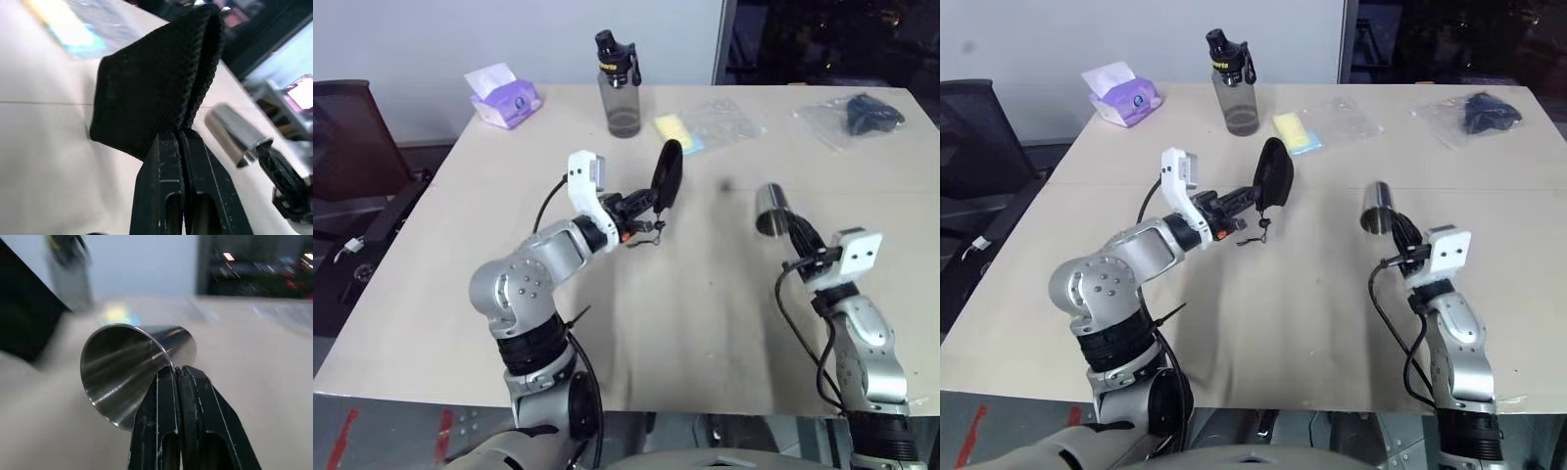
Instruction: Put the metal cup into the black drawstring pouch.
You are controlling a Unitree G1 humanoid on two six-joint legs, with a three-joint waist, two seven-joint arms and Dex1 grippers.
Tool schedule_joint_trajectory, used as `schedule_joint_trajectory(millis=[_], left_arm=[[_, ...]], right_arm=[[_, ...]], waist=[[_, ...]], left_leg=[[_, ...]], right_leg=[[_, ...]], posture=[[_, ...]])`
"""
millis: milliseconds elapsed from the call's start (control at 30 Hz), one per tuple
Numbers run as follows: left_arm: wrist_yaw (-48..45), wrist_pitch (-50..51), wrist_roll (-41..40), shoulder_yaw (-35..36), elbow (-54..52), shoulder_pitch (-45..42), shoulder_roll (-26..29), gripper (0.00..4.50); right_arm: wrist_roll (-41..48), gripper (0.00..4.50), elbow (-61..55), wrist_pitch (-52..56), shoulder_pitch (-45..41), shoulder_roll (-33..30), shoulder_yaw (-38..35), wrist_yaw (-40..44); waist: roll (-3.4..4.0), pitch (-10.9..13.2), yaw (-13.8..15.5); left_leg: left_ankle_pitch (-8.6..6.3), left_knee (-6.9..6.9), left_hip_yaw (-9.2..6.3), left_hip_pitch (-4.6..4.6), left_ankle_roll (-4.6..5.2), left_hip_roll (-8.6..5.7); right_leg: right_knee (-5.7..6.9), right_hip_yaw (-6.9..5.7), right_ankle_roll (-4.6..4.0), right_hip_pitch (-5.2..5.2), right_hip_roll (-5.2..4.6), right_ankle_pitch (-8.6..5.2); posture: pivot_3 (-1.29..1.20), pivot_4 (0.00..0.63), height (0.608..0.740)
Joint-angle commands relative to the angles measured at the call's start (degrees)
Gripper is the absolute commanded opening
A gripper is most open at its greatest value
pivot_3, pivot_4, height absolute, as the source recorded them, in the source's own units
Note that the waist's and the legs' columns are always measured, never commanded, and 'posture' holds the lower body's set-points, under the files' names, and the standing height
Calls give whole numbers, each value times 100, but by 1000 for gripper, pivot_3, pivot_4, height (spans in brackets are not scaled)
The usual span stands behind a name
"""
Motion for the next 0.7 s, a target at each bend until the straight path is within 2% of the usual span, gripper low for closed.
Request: schedule_joint_trajectory(millis=[33, 300, 433, 700], left_arm=[[-101, -53, -365, 3, 22, -70, 99, 0], [-83, -296, -548, -339, 112, 93, 273, 0], [-54, -420, -634, -482, 98, 178, 309, 0], [-35, -570, -903, -645, 11, 360, 386, 0]], right_arm=[[530, 108, -902, 406, -315, 19, 229, 72], [1054, 108, -1764, 1485, -955, -113, 635, -61], [1136, 108, -2019, 1802, -967, -332, 875, 110], [1306, 108, -2095, 2051, -928, -335, 1004, 173]], waist=[[-4, 3, -11], [-10, 6, 1], [-12, 6, 2], [-12, 6, 1]], left_leg=[[0, 0, -1, 0, 0, 0], [-1, 0, -4, -4, -1, 0], [0, 0, -3, -17, -1, 0], [1, 5, -1, -61, -3, 0]], right_leg=[[0, 0, 0, 0, 0, 0], [-3, -3, -2, -2, 0, 1], [-3, -1, -3, -19, 0, 2], [9, 4, -4, -63, 0, 4]], posture=[[0, 150, 740], [0, 150, 740], [0, 150, 740], [0, 150, 740]])
